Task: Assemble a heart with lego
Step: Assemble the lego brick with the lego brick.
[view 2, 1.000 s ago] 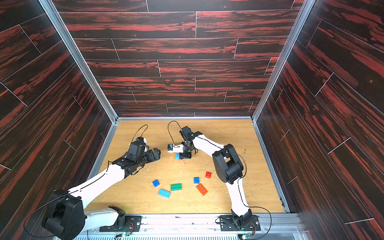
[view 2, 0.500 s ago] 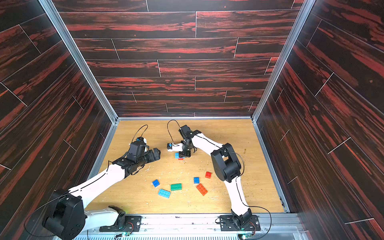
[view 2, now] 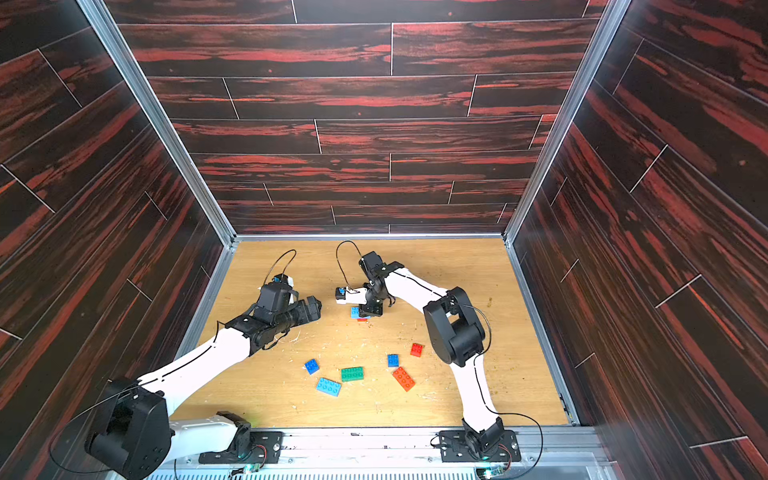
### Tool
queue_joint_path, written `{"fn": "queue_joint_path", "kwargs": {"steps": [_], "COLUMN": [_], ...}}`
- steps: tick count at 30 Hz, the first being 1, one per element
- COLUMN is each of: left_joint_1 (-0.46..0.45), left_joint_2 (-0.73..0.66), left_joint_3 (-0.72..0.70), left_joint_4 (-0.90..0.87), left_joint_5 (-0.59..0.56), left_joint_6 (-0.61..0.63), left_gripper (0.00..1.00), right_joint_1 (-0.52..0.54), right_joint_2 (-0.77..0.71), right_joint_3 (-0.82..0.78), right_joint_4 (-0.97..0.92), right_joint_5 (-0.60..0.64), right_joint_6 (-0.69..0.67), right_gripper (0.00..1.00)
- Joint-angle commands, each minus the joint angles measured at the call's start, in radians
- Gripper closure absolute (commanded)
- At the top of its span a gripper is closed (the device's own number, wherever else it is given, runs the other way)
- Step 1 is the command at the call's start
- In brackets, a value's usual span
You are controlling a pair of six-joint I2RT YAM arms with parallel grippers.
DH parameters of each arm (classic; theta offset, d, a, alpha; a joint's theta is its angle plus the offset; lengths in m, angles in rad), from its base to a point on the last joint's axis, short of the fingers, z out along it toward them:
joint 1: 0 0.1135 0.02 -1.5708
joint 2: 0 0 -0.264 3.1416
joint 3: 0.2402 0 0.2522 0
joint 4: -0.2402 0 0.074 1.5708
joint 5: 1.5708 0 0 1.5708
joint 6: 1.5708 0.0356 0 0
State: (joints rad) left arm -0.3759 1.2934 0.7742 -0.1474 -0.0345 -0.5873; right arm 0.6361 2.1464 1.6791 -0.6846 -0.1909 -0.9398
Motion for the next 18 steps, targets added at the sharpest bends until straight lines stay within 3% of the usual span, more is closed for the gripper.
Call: {"fn": "queue_joint_path", "kwargs": {"steps": [1,18], "left_joint_1": [0.005,0.005], "left_joint_2": [0.008,-0.016], "left_joint_3": [-0.010,-0.018], "left_joint_4": [0.005,-0.011], "left_joint_5": [0.017,0.002], "left_joint_6": [-0.003,0.001], "left_gripper": [0.00,0.00], "right_joint_1": [-0.003,-0.004], "right_joint_2": [-0.043,-0.069], "right_joint_3": [-0.028,-0.092], "right_joint_4": [-0.002,0.045], "right_joint_5": [-0.002,-0.033], "right_joint_6": [0.017,0.042], "right_gripper": [1.00,1.00]}}
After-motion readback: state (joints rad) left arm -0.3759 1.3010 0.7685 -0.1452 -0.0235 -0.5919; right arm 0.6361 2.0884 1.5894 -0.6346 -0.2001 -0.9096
